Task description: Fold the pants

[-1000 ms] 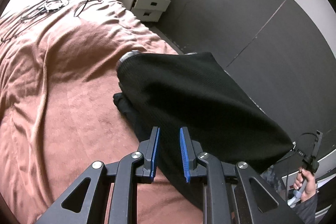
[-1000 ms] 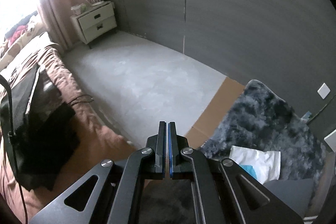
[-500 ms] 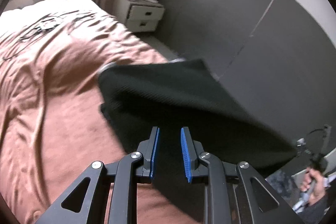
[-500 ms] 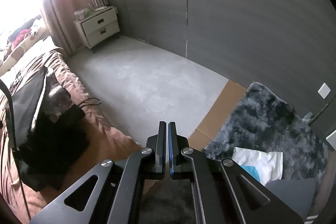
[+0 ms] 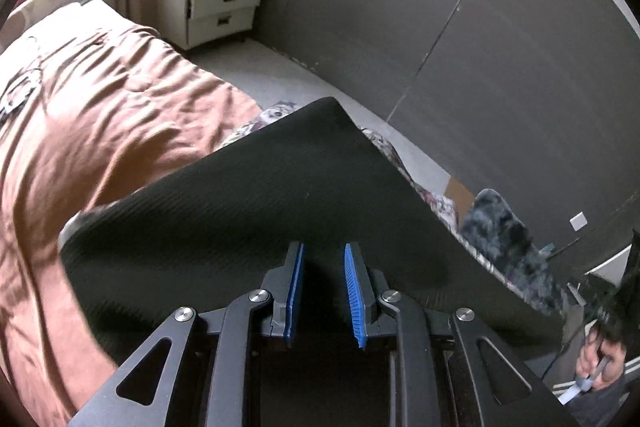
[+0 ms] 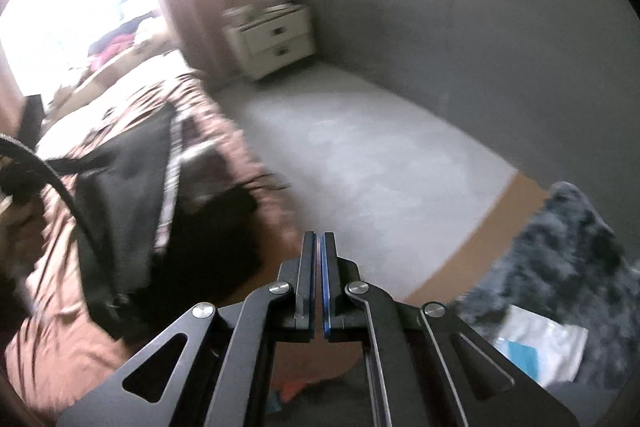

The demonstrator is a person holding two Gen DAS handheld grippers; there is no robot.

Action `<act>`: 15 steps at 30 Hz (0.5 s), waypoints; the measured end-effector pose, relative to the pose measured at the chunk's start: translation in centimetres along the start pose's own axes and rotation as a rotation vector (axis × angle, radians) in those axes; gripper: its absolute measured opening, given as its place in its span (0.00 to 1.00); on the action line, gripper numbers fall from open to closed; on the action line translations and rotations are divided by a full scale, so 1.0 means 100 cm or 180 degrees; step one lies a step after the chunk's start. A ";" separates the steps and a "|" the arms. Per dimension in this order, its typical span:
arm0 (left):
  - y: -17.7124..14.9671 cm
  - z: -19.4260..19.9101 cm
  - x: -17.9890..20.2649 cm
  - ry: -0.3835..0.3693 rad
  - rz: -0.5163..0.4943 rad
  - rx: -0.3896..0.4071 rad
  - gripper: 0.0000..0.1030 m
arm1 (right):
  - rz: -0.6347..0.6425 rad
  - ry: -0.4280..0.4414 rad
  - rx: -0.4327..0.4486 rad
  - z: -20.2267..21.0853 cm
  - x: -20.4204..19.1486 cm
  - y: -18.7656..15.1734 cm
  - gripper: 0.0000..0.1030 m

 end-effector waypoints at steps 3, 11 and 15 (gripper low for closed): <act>0.010 -0.008 0.006 -0.0002 -0.0048 0.0043 0.56 | 0.0132 0.0153 -0.0052 -0.011 -0.011 -0.002 0.08; 0.027 -0.035 0.029 0.0306 -0.0453 -0.0064 0.58 | 0.0131 0.0444 -0.0006 -0.019 -0.012 0.001 0.29; 0.029 -0.045 0.034 0.0361 -0.0550 -0.0071 0.46 | 0.0051 0.0904 -0.0115 -0.027 -0.022 -0.004 0.29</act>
Point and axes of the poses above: each gripper's, at about its wrist camera, not at the fingertips, and z roughly against the way its jaws point, x to its right, y to its top, the point moved 3 cm from there along -z, roughly the way its jaws point, and after that the axes turned 10 degrees about y, right-handed, at the moved point
